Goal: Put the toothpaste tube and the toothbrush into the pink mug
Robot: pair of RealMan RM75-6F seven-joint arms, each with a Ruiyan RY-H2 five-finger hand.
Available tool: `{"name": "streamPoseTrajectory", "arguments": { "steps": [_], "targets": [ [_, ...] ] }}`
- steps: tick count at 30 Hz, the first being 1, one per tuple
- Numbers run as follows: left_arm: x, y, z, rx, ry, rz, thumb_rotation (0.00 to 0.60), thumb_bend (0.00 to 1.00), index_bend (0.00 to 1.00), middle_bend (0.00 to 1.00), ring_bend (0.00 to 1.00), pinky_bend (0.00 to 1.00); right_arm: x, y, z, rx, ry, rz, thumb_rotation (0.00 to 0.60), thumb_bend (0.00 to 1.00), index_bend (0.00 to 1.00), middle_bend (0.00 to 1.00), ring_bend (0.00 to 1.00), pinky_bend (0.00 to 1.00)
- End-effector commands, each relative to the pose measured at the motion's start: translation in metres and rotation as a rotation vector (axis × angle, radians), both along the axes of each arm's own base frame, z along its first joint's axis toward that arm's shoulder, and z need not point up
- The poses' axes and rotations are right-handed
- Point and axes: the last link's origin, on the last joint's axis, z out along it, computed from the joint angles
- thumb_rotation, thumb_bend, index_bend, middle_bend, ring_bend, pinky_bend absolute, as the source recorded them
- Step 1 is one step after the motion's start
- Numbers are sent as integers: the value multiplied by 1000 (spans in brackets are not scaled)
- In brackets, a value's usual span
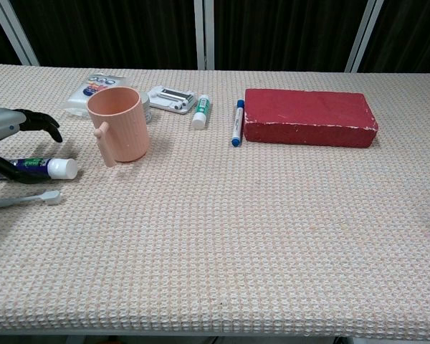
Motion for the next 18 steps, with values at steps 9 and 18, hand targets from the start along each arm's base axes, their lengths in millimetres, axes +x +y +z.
{"name": "streamPoseTrajectory", "arguments": {
  "steps": [9,18],
  "targets": [
    [-1,4,-7,-9,25,-3,559,250,340,115,89,188,-2,-1,1,1,-3,-8,473,450,0,0,0,0],
    [-5,3,-10,-4,26,3,600,312,428,126,89,189,-5,-1,0,7,-1,-23,474,450,0,0,0,0]
  ]
}}
